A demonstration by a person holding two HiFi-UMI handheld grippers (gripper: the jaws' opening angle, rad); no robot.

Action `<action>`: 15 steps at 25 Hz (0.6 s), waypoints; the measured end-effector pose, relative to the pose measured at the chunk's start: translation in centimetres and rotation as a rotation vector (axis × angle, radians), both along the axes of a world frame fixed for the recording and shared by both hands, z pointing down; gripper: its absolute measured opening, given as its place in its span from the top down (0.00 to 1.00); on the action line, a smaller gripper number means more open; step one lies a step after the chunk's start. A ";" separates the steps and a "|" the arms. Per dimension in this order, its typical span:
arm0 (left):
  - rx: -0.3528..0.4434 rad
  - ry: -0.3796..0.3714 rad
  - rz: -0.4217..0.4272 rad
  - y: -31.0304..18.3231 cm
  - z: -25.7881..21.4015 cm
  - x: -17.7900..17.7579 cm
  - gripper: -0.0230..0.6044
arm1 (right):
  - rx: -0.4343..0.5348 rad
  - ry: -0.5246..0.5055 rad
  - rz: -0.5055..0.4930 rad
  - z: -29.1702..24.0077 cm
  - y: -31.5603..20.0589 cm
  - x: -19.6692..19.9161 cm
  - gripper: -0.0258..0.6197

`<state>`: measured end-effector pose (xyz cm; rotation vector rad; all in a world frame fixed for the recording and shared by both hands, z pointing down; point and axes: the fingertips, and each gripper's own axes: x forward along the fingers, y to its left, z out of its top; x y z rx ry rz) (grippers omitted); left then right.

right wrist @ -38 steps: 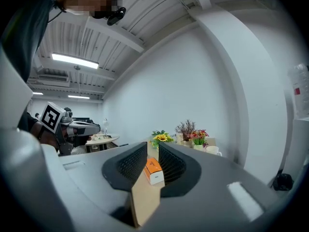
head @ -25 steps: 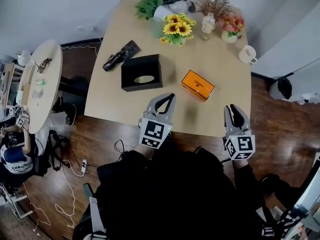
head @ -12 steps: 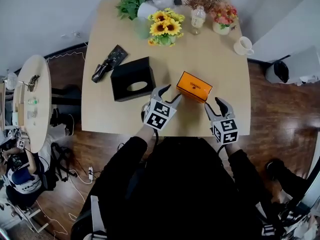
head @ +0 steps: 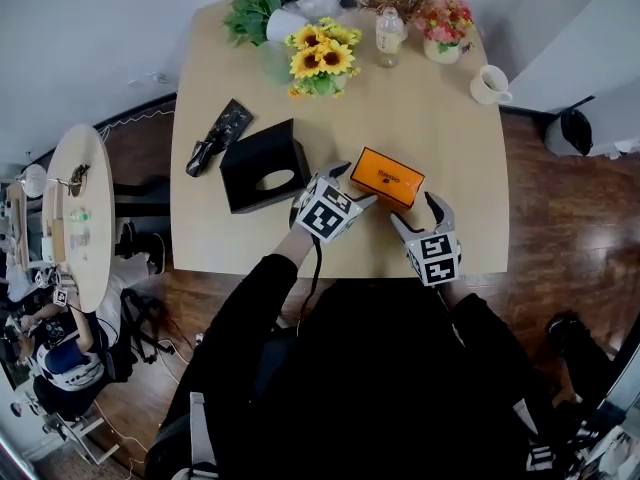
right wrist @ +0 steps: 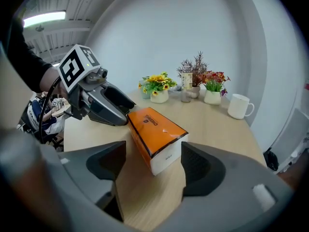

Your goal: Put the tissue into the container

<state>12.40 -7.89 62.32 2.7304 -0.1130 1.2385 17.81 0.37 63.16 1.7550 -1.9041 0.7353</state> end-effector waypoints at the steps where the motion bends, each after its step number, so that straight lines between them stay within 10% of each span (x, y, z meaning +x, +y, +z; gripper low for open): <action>1: 0.004 -0.015 0.014 0.0 0.2 0.2 0.42 | -0.006 -0.003 -0.001 0.1 -0.1 -0.2 0.40; 15: 0.016 -0.078 0.084 0.3 2.1 0.3 0.60 | -0.067 -0.036 -0.002 0.9 -0.5 0.9 0.69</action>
